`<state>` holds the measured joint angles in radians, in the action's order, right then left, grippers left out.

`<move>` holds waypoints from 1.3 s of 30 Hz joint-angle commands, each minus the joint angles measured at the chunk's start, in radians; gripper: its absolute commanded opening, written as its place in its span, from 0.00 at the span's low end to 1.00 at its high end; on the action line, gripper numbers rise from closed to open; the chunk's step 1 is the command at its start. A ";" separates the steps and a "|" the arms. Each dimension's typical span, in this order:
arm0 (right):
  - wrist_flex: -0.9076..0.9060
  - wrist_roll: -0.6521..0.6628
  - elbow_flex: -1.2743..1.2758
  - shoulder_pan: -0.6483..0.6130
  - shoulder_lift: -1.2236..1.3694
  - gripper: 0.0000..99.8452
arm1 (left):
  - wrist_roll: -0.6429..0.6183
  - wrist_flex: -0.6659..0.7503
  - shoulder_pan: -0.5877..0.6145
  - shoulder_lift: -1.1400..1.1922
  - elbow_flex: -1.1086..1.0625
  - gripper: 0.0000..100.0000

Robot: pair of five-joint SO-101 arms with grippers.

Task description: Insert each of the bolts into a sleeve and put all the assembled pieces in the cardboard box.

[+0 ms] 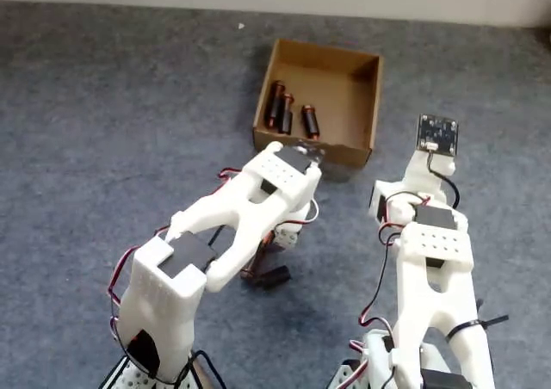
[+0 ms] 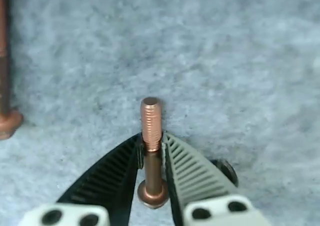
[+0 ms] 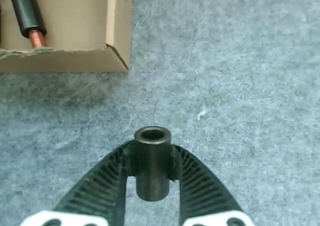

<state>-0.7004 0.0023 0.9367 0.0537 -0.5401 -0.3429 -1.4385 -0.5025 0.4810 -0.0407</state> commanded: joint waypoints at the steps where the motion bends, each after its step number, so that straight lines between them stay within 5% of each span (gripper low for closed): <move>1: 0.031 -0.002 -0.013 0.013 -0.039 0.00 | -0.049 -0.025 0.012 -0.059 0.025 0.01; 6: 0.031 -0.002 -0.013 0.015 -0.039 0.00 | -0.109 -0.041 0.061 -0.242 -0.005 0.01; 15: 0.031 -0.002 -0.013 0.015 -0.039 0.00 | -0.318 -0.091 0.369 -0.412 -0.024 0.01; 25: 0.031 -0.002 -0.012 0.010 -0.039 0.00 | -0.839 -0.235 0.513 -0.409 -0.025 0.01; 35: 0.031 -0.002 -0.012 0.010 -0.039 0.00 | -0.865 -0.235 0.542 -0.409 -0.048 0.02; 39: 0.031 -0.002 -0.010 0.010 -0.039 0.00 | -0.865 -0.236 0.541 -0.409 -0.065 0.17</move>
<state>-0.7004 0.0023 0.9367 0.0537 -0.5401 -1.2006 -1.6625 0.0269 0.1204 -0.1005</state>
